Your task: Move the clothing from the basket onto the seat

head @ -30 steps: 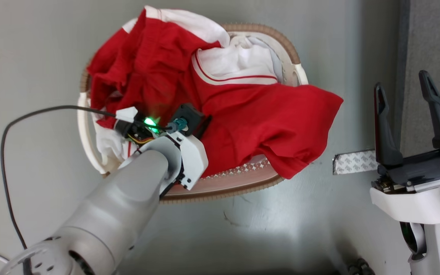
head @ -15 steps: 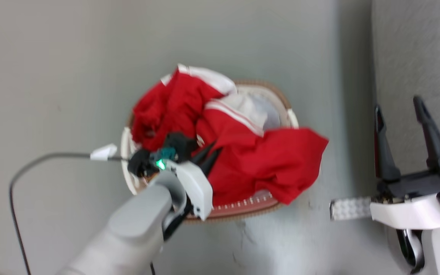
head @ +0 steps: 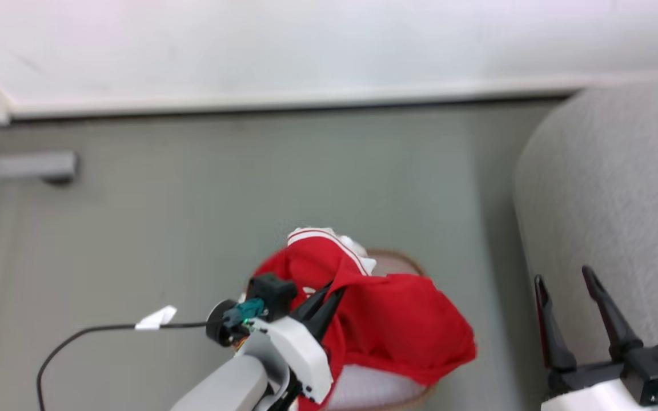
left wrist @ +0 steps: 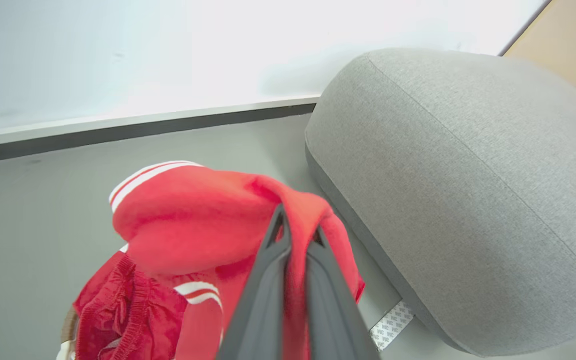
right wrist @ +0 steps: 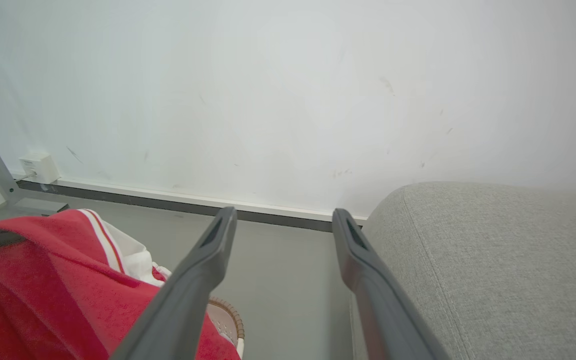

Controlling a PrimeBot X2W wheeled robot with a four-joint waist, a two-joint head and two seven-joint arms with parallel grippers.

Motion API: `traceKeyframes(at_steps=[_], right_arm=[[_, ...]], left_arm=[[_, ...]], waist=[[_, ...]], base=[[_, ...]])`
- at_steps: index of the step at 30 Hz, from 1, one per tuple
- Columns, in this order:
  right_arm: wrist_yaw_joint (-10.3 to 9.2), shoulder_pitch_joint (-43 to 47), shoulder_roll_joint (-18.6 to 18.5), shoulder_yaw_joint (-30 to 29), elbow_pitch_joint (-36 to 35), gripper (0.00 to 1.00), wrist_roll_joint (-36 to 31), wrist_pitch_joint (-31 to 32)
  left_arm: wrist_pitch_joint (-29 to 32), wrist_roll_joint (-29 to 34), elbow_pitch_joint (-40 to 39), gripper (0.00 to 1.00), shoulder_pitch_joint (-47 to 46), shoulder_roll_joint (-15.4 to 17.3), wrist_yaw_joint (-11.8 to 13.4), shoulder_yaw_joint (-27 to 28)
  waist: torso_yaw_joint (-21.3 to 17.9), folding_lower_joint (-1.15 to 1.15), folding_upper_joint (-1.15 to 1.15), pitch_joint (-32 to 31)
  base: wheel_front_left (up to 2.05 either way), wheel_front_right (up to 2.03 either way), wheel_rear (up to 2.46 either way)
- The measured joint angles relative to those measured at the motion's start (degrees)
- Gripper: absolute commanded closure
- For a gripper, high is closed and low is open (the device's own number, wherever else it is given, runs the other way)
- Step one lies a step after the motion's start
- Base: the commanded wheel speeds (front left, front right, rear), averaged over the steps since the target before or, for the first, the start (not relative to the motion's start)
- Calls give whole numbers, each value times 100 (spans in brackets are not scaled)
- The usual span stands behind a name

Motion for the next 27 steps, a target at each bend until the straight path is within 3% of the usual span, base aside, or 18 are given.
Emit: traceKeyframes(at_steps=[12,27], right_arm=[[-1,678,0,-121,123,0,74,0],[0,927,1,-87,-5,0,133,0]], left_arm=[[75,-53,-880,100,437,401,444,237],[509,-140,-2242,100,531,1092,951,490]], waist=[[248,0,0,-1552],[335,2,0,-1956]], base=[[0,0,0],[0,0,0]])
